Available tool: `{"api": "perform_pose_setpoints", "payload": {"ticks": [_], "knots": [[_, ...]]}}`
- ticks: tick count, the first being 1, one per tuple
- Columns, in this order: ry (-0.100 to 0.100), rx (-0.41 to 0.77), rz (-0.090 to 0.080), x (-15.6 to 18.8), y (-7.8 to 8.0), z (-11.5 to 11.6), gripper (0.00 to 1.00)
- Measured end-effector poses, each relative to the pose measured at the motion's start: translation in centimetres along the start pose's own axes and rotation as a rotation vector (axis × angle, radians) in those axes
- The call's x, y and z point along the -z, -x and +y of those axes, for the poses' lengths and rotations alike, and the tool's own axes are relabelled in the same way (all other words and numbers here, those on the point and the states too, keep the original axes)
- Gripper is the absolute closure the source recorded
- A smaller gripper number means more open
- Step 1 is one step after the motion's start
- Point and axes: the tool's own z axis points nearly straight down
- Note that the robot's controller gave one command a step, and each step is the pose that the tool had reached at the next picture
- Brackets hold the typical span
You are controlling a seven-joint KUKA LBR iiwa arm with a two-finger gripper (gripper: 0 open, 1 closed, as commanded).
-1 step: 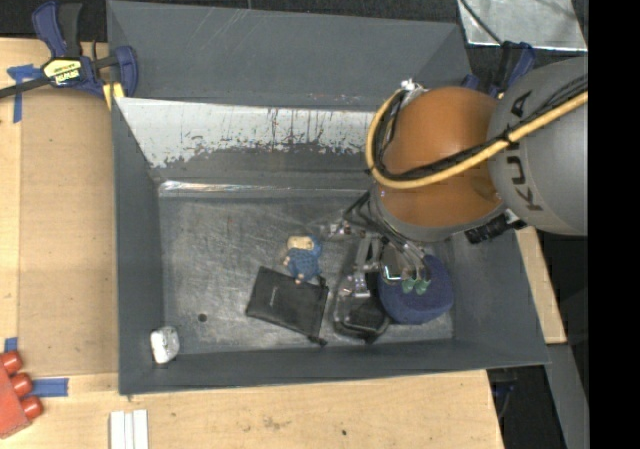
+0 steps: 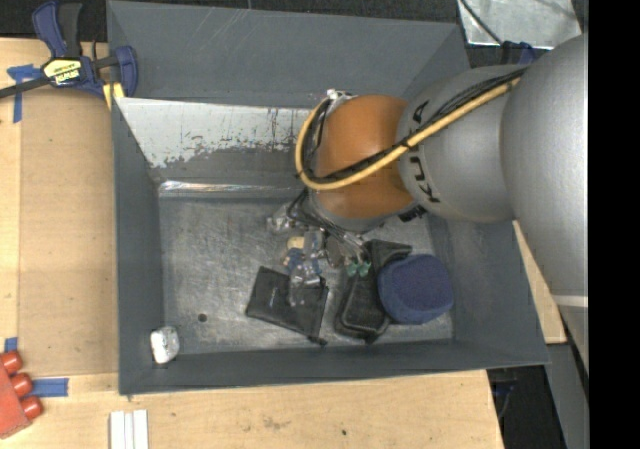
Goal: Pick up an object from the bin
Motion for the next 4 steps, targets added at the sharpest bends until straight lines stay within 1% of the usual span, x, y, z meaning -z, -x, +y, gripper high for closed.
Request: {"api": "perform_pose_setpoints", "payload": {"ticks": [1,2,3,4], "knots": [[0.001,-0.159,-0.019,-0.1,-3.9,0.4,0.0],[-0.001,-0.058,0.002,0.6,-7.1,2.8,0.0],[-0.001,-0.061,0.0,0.6,-7.0,2.8,1.0],[-0.005,-0.037,0.001,0.0,-6.5,3.5,1.0]]}}
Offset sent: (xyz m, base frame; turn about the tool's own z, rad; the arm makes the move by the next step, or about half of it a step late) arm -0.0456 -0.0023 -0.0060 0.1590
